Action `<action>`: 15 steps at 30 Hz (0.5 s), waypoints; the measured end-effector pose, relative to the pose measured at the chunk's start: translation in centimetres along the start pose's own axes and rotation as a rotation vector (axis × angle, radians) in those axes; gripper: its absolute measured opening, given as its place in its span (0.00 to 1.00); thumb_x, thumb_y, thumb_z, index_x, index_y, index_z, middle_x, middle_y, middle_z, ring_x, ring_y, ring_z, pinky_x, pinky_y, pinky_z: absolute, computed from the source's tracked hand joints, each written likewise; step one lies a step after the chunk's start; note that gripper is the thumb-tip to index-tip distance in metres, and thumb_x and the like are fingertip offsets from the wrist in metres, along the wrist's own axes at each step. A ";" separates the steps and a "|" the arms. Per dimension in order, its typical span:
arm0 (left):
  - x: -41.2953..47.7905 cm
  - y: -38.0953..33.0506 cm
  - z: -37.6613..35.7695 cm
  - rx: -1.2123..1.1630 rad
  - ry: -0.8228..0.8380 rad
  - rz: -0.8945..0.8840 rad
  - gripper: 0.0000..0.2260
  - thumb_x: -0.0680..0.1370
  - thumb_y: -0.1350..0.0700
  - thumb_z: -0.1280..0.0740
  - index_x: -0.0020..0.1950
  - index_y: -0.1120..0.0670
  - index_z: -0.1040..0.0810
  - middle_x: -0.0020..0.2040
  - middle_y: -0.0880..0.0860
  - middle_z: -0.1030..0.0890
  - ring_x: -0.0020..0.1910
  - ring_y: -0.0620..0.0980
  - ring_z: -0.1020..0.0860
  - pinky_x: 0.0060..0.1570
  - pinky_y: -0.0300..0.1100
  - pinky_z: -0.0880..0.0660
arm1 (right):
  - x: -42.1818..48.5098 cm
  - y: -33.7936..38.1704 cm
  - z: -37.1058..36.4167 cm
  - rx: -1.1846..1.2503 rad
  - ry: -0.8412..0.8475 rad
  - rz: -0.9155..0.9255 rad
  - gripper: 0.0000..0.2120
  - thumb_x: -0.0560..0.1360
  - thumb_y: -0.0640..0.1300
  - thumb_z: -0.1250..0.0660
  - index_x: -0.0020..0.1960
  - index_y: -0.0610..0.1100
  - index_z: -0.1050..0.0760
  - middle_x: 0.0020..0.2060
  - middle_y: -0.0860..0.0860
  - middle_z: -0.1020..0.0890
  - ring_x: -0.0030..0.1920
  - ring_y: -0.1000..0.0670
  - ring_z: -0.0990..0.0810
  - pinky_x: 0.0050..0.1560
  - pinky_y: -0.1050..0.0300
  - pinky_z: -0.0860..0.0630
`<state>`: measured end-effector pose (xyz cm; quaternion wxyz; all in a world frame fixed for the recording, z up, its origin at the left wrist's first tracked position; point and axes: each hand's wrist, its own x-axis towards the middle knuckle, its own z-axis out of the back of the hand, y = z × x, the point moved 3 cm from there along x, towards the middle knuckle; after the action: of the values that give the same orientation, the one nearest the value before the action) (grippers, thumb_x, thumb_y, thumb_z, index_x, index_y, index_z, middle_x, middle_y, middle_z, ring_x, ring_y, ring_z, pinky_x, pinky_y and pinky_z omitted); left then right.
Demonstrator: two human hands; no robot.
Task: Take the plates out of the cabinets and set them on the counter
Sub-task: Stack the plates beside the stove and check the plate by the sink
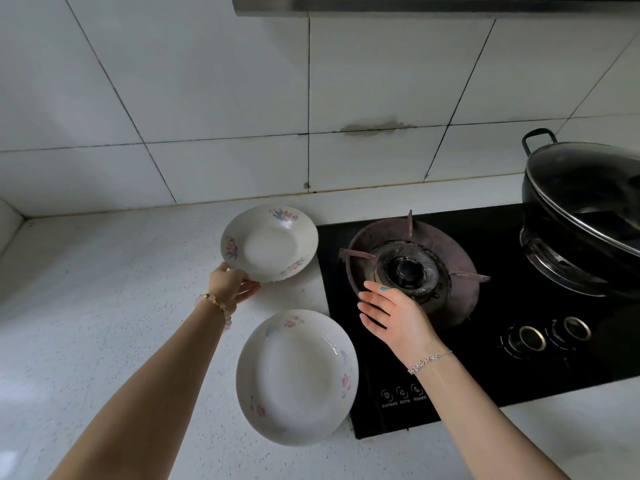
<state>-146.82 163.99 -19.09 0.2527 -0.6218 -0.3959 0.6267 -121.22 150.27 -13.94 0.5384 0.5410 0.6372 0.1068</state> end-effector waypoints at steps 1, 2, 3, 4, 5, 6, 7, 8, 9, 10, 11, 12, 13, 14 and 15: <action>-0.3 0.2 0.2 0.000 0.002 0.004 0.23 0.74 0.73 0.40 0.68 0.58 0.31 0.48 0.58 0.22 0.42 0.53 0.21 0.34 0.41 0.19 | -0.1 0.0 0.1 -0.002 0.002 0.000 0.11 0.78 0.42 0.41 0.56 0.41 0.22 0.48 0.45 0.17 0.49 0.48 0.19 0.48 0.55 0.23; -0.5 0.4 0.4 0.004 0.004 0.006 0.23 0.74 0.73 0.40 0.67 0.58 0.30 0.46 0.57 0.22 0.41 0.53 0.21 0.33 0.41 0.19 | -0.2 -0.1 0.2 -0.006 0.004 -0.002 0.12 0.78 0.42 0.41 0.56 0.41 0.22 0.48 0.45 0.17 0.49 0.47 0.19 0.48 0.55 0.23; -0.8 0.5 0.6 0.010 0.004 0.006 0.23 0.74 0.73 0.39 0.67 0.59 0.30 0.46 0.57 0.22 0.41 0.54 0.20 0.32 0.40 0.19 | -0.3 -0.2 0.2 -0.010 0.007 -0.004 0.12 0.78 0.42 0.41 0.56 0.41 0.22 0.48 0.45 0.17 0.49 0.47 0.19 0.48 0.55 0.23; -1.1 0.8 0.7 0.019 0.003 0.005 0.22 0.74 0.73 0.39 0.66 0.59 0.29 0.46 0.58 0.22 0.41 0.54 0.21 0.32 0.41 0.19 | -0.4 -0.3 0.2 -0.013 0.011 -0.006 0.12 0.78 0.42 0.41 0.56 0.41 0.22 0.48 0.45 0.18 0.49 0.47 0.19 0.49 0.55 0.23; -1.3 0.9 0.7 0.030 0.002 0.003 0.22 0.74 0.72 0.39 0.66 0.60 0.29 0.46 0.58 0.22 0.41 0.54 0.21 0.32 0.41 0.19 | -0.5 -0.3 0.3 -0.015 0.015 -0.008 0.12 0.78 0.42 0.41 0.56 0.41 0.22 0.48 0.45 0.18 0.49 0.47 0.20 0.49 0.55 0.23; -1.6 1.1 0.7 0.044 0.002 0.001 0.21 0.74 0.72 0.39 0.66 0.60 0.29 0.45 0.58 0.21 0.40 0.54 0.21 0.32 0.41 0.19 | -0.6 -0.4 0.2 -0.017 0.019 -0.011 0.11 0.79 0.42 0.41 0.55 0.41 0.22 0.48 0.45 0.18 0.48 0.48 0.20 0.48 0.55 0.23; -1.9 1.3 0.6 0.064 0.006 -0.002 0.21 0.74 0.72 0.40 0.66 0.60 0.28 0.45 0.58 0.21 0.40 0.54 0.21 0.31 0.41 0.19 | -0.6 -0.4 0.2 -0.017 0.022 -0.013 0.11 0.79 0.42 0.41 0.55 0.41 0.22 0.47 0.45 0.18 0.48 0.48 0.20 0.48 0.55 0.23; -2.2 1.4 0.5 0.094 0.013 -0.006 0.21 0.74 0.72 0.40 0.65 0.59 0.28 0.44 0.58 0.21 0.39 0.54 0.21 0.30 0.41 0.19 | -0.7 -0.5 0.2 -0.017 0.025 -0.015 0.12 0.79 0.42 0.42 0.55 0.41 0.22 0.47 0.46 0.18 0.47 0.48 0.20 0.48 0.56 0.24; -2.5 1.5 0.4 0.135 0.021 -0.010 0.20 0.74 0.72 0.41 0.65 0.59 0.28 0.43 0.58 0.21 0.38 0.54 0.21 0.29 0.40 0.20 | -0.8 -0.5 0.2 -0.019 0.029 -0.016 0.12 0.79 0.42 0.42 0.55 0.41 0.22 0.47 0.46 0.18 0.47 0.48 0.20 0.48 0.56 0.24; -2.7 1.6 0.2 0.175 0.029 -0.013 0.20 0.74 0.71 0.41 0.65 0.59 0.28 0.43 0.58 0.20 0.38 0.53 0.20 0.29 0.39 0.20 | -0.8 -0.5 0.2 -0.021 0.032 -0.016 0.11 0.79 0.42 0.42 0.55 0.42 0.22 0.46 0.46 0.18 0.47 0.49 0.20 0.48 0.56 0.24; -2.9 1.8 0.1 0.206 0.032 -0.018 0.21 0.74 0.71 0.41 0.66 0.59 0.28 0.42 0.58 0.20 0.37 0.53 0.20 0.28 0.38 0.20 | -0.9 -0.5 0.2 -0.025 0.035 -0.015 0.11 0.79 0.42 0.42 0.54 0.42 0.22 0.46 0.46 0.18 0.47 0.49 0.20 0.48 0.56 0.24; -3.0 1.9 0.0 0.223 0.033 -0.021 0.22 0.74 0.71 0.41 0.67 0.59 0.28 0.42 0.58 0.20 0.37 0.53 0.20 0.28 0.38 0.20 | -1.0 -0.4 0.3 -0.026 0.037 -0.014 0.11 0.79 0.42 0.42 0.54 0.42 0.22 0.46 0.46 0.18 0.47 0.49 0.20 0.48 0.56 0.24; -3.1 1.9 -0.1 0.232 0.031 -0.023 0.22 0.74 0.71 0.41 0.67 0.59 0.29 0.42 0.57 0.20 0.37 0.53 0.20 0.28 0.38 0.20 | -1.0 -0.4 0.4 -0.025 0.037 -0.014 0.11 0.79 0.43 0.42 0.54 0.42 0.22 0.46 0.47 0.18 0.47 0.49 0.20 0.47 0.56 0.24; -3.1 2.0 -0.1 0.237 0.027 -0.024 0.23 0.74 0.71 0.41 0.68 0.59 0.29 0.42 0.57 0.20 0.37 0.52 0.20 0.29 0.38 0.20 | -1.1 -0.4 0.5 -0.022 0.035 -0.014 0.11 0.78 0.43 0.41 0.54 0.42 0.22 0.46 0.47 0.18 0.47 0.49 0.20 0.47 0.56 0.24; -3.2 2.0 -0.2 0.244 0.023 -0.023 0.23 0.74 0.71 0.41 0.68 0.58 0.29 0.42 0.56 0.20 0.37 0.52 0.20 0.30 0.39 0.20 | -1.1 -0.4 0.7 -0.019 0.033 -0.013 0.11 0.78 0.43 0.41 0.55 0.42 0.22 0.46 0.47 0.18 0.47 0.49 0.20 0.47 0.56 0.24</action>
<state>-145.99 160.34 -18.88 0.3383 -0.5890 -0.3208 0.6601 -121.11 148.88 -13.86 0.5339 0.5298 0.6483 0.1182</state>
